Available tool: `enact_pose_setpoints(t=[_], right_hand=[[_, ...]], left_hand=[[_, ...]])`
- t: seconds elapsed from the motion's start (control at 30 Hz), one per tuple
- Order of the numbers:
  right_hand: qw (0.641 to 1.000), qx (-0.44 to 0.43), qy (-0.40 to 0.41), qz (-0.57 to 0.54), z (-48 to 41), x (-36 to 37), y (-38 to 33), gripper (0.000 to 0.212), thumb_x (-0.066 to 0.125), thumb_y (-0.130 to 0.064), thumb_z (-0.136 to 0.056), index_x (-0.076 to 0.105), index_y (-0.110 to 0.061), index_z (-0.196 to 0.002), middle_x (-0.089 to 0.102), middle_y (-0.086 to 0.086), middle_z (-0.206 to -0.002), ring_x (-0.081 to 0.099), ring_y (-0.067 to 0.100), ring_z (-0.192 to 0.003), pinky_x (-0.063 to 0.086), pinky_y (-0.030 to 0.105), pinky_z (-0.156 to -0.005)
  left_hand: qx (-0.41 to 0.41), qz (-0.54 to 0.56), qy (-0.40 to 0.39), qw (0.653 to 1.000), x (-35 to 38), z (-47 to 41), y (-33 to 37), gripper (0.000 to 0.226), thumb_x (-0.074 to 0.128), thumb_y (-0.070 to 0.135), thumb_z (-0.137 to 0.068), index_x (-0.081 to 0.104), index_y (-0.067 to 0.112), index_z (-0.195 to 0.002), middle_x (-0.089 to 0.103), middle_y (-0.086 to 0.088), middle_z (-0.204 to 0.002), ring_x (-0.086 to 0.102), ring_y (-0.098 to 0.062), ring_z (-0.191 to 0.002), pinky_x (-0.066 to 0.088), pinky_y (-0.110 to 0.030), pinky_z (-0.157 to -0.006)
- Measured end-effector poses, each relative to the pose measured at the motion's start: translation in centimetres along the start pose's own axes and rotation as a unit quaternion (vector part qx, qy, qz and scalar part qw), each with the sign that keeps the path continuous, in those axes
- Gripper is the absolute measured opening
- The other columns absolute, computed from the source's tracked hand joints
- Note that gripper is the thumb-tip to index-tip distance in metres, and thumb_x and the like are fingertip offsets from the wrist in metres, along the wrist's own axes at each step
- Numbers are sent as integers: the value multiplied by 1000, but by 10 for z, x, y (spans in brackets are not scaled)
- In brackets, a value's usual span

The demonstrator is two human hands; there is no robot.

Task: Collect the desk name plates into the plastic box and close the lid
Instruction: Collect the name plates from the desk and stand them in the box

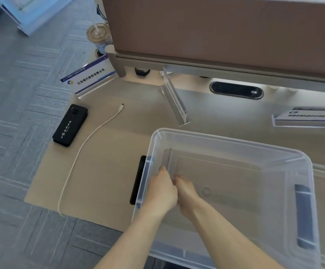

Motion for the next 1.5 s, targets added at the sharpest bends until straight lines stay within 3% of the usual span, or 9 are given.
enact_pose_setpoints(t=[0.07, 0.27, 0.37, 0.47, 0.6, 0.73, 0.93, 1.3, 1.5], right_hand=[[1000, 1, 1, 0, -3, 1, 2, 44, 41, -8, -100, 46, -15, -143, 61, 9, -131, 56, 28, -120, 45, 43, -108], [1000, 8, -10, -15, -13, 2, 15, 61, 44, -6, -92, 40, -20, -151, 46, 6, -154, 46, 25, -138, 37, 47, -116], [999, 6, -15, -36, -7, 4, 13, 58, 45, -7, -93, 43, -21, -149, 53, 4, -147, 48, 25, -137, 37, 46, -116], [999, -8, -20, -44, 3, 1, 5, 38, 43, -10, -101, 51, -26, -134, 64, -5, -113, 54, 25, -126, 40, 44, -113], [998, -36, -15, -50, 27, -14, -9, 53, 45, -20, -101, 36, -22, -153, 45, 0, -153, 43, 21, -140, 32, 44, -116], [995, -67, 15, -75, 74, -58, -30, 45, 47, -24, -102, 44, -25, -146, 58, -5, -126, 57, 15, -108, 39, 35, -88], [966, -163, 35, -197, 169, -181, -67, 25, 54, -28, -100, 59, -23, -123, 64, -2, -108, 62, 18, -96, 48, 36, -87], [885, -288, 150, -335, 314, -505, -13, 24, 53, -28, -99, 65, -18, -117, 64, 5, -116, 61, 24, -102, 47, 42, -92], [879, -286, 183, -334, 346, -648, 35, 25, 54, -32, -100, 65, -17, -116, 65, 7, -118, 63, 25, -101, 48, 45, -97]], left_hand=[[-6, 14, 1, 1000, 0, 1, -1, 58, 41, -1, -95, 34, 11, -152, 57, -17, -142, 57, -36, -129, 51, -47, -104], [-15, 48, 6, 999, -1, 7, -2, 70, 38, -3, -96, 18, 17, -161, 47, -15, -154, 51, -33, -137, 46, -40, -106], [-14, 56, 9, 998, -2, 9, -2, 73, 38, -4, -96, 15, 17, -162, 45, -14, -157, 49, -31, -140, 43, -38, -108], [-2, 55, 7, 998, -5, 14, 1, 73, 38, -4, -98, 12, 16, -163, 38, -12, -162, 43, -30, -145, 41, -38, -111], [55, 69, 34, 996, -20, 40, 24, 67, 34, 3, -104, 8, 19, -164, 21, -5, -170, 28, -23, -153, 30, -26, -113], [157, 101, 63, 980, -41, 73, 72, 55, 35, 12, -108, 22, 20, -161, 27, 2, -167, 24, -15, -154, 20, -21, -114], [254, 240, -25, 937, -31, 128, 201, 31, 55, 13, -103, 59, 28, -131, 60, 4, -133, 56, -14, -125, 43, -42, -113], [324, 217, -123, 913, 115, 255, 360, 26, 56, 17, -104, 62, 19, -130, 65, 3, -126, 61, -15, -119, 52, -37, -98], [308, 204, -128, 920, 222, 299, 414, 16, 59, 19, -103, 67, 23, -116, 68, -2, -121, 65, -18, -114, 55, -40, -97]])
Point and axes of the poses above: each hand's wrist, its own z-axis away from the middle knuckle, its own x-axis out of the palm, y = z × x, the point moved 9 cm from there along -z, towards the middle knuckle
